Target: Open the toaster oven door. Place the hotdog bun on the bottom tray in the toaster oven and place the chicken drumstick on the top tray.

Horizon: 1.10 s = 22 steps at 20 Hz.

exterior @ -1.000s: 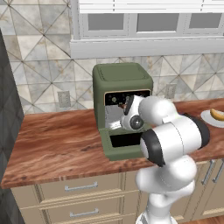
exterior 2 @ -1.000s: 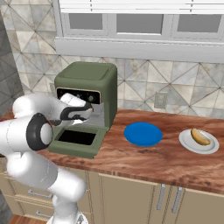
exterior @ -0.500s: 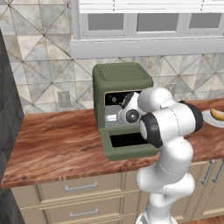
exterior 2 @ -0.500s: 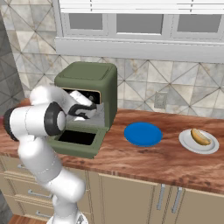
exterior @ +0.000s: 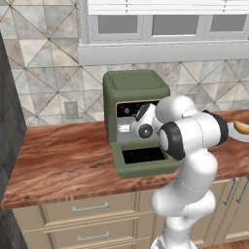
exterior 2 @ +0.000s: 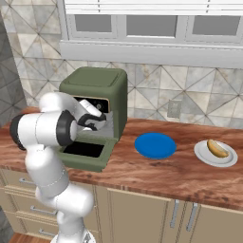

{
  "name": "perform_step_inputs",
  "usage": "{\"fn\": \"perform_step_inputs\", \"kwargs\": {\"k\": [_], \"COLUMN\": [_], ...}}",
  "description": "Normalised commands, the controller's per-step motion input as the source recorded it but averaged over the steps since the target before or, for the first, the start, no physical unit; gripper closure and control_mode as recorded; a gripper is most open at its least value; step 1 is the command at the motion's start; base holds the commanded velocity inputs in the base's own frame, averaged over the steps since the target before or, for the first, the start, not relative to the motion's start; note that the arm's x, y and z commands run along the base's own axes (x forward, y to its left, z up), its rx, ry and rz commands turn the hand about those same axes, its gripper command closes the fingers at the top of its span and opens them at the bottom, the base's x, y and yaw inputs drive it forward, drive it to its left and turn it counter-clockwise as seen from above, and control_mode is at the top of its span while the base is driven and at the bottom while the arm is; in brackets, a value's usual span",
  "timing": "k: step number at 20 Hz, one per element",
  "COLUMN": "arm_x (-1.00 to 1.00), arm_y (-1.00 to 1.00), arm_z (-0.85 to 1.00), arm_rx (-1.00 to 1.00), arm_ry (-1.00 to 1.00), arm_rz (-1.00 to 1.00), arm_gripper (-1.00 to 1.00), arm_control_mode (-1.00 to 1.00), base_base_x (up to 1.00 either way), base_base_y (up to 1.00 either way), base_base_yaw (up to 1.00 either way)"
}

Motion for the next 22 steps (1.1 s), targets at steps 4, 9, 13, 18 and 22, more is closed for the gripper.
{"fn": "perform_step_inputs", "kwargs": {"k": [4, 9, 13, 18, 22], "arm_x": [0.07, -0.22, -0.65, -0.04, -0.01], "arm_y": [-0.14, 0.0, 0.02, 0.29, 0.0], "arm_z": [-0.56, -0.5, -0.41, -0.31, -0.31], "arm_rx": [0.0, 0.0, 0.0, -0.05, -0.13], "arm_ry": [0.05, 0.02, 0.02, -0.02, -0.07], "arm_rz": [0.0, 0.02, 0.06, 0.0, 0.0], "arm_gripper": [-1.0, -1.0, -1.0, -1.0, -1.0], "arm_control_mode": [-1.0, -1.0, -1.0, -1.0, -1.0], "base_base_x": [0.0, 0.0, 0.0, 0.0, 0.0], "base_base_y": [0.0, 0.0, 0.0, 0.0, 0.0], "base_base_yaw": [0.0, 0.0, 0.0, 0.0, 0.0]}}
